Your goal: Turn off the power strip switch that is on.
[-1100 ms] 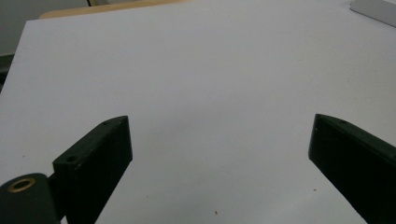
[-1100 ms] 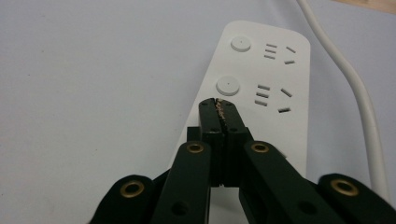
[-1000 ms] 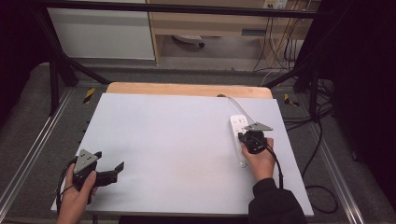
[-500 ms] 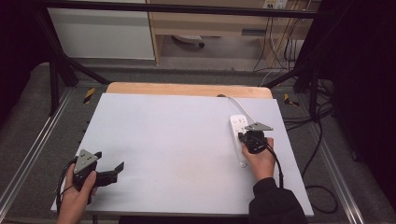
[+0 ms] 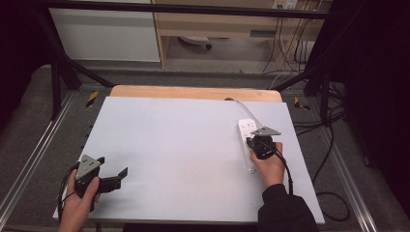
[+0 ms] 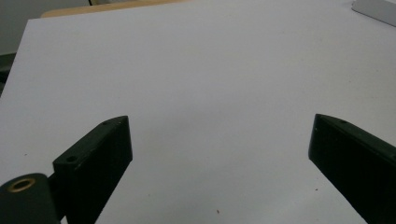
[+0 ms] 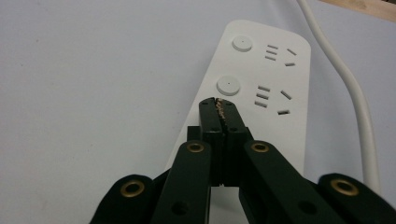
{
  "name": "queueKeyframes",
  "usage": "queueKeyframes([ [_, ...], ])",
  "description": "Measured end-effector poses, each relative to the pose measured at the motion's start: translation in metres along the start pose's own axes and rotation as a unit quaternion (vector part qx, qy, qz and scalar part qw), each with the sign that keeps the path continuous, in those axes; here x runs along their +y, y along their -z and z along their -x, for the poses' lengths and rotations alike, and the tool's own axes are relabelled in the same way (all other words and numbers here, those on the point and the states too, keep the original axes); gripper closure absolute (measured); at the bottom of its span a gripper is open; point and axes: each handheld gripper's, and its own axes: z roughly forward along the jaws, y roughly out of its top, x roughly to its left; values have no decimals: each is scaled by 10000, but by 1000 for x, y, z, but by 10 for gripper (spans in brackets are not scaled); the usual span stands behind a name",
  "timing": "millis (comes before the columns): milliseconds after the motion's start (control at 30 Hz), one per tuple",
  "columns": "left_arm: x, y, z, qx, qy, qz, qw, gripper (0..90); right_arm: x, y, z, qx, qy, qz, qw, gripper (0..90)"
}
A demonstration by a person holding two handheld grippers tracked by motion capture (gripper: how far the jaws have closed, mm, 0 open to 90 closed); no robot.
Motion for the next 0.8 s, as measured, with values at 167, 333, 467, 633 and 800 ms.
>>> queueKeyframes([
  [167, 0, 0, 0, 7, -1, -5, 10000, 61, 0, 0, -2, -38, 98, -28, 9999, 900],
  [333, 0, 0, -1, 5, -4, 0, 10000, 61, 0, -1, -6, -173, 235, -23, 9996, 900],
  [467, 0, 0, -1, 4, -2, 0, 10000, 61, 1, 0, -2, -44, 137, -35, 9999, 900],
  [633, 0, 0, -1, 11, -10, 12, 10000, 61, 0, 0, 6, 206, -180, 4, 9996, 900],
  [800, 0, -1, -1, 18, -32, -17, 10000, 61, 0, 2, 14, 139, -256, -18, 9996, 900],
])
